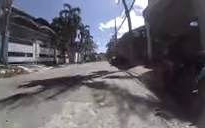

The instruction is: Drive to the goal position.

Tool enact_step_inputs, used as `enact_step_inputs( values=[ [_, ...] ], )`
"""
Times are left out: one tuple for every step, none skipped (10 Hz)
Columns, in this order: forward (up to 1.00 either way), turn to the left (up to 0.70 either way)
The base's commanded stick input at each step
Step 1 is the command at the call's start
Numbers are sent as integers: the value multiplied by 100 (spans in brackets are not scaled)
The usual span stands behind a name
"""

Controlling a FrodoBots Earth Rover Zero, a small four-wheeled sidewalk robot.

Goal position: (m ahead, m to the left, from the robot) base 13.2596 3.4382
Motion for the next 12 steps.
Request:
enact_step_inputs(
  values=[
    [70,0],
    [70,0],
    [70,0],
    [70,0],
    [70,0],
    [70,0],
    [70,0],
    [77,2],
    [85,-10],
    [85,-29],
    [85,-34],
    [85,-34]
  ],
)
